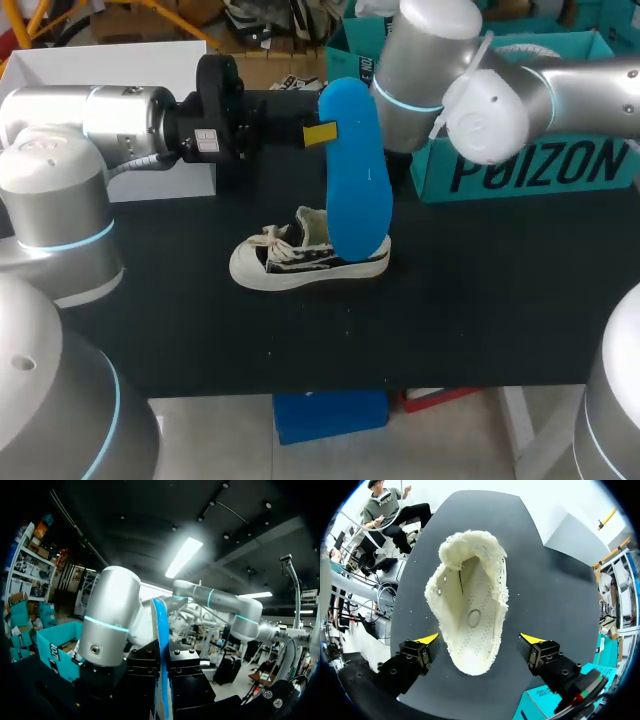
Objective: Take the shoe out of the shoebox, open the shoe tongue, remove and reinsert the insole, then place the shoe into the shoebox
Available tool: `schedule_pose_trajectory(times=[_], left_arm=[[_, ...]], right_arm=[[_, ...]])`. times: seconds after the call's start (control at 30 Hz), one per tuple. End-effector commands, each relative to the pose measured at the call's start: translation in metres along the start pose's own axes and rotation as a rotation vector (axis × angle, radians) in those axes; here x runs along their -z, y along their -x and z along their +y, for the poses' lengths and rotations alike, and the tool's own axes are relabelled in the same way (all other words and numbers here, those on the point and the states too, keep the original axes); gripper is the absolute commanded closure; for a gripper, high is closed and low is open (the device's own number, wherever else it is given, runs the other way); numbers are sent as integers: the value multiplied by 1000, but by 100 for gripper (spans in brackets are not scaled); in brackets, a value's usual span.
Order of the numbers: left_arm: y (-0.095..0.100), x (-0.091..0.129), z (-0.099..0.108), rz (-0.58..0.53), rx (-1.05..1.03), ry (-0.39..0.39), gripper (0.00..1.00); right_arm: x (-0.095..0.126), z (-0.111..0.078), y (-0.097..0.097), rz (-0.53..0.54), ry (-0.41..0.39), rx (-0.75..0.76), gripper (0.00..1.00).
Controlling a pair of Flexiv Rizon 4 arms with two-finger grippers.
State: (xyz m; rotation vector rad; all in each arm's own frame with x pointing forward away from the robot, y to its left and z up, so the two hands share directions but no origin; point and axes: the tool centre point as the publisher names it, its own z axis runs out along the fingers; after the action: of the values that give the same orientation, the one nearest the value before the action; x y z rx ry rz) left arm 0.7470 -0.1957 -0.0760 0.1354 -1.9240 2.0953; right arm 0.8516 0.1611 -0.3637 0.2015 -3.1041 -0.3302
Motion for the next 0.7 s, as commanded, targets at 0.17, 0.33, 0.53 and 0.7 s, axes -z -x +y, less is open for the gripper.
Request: schedule_pose_trajectory(times=[0.17, 0.33, 0.53, 0.7], left_arm=[[0, -2, 1, -5, -1, -2, 100], [0, -2, 1, -5, -1, -2, 100], [0, -2, 1, -5, -1, -2, 100], [0, -2, 1, -5, -1, -2, 100]], right_arm=[[-4, 8, 3, 10, -85, -2, 0], [-5, 9, 2, 15, -89, -4, 0], [-5, 10, 3, 16, -87, -1, 0], [-6, 10, 3, 17, -76, -4, 0]])
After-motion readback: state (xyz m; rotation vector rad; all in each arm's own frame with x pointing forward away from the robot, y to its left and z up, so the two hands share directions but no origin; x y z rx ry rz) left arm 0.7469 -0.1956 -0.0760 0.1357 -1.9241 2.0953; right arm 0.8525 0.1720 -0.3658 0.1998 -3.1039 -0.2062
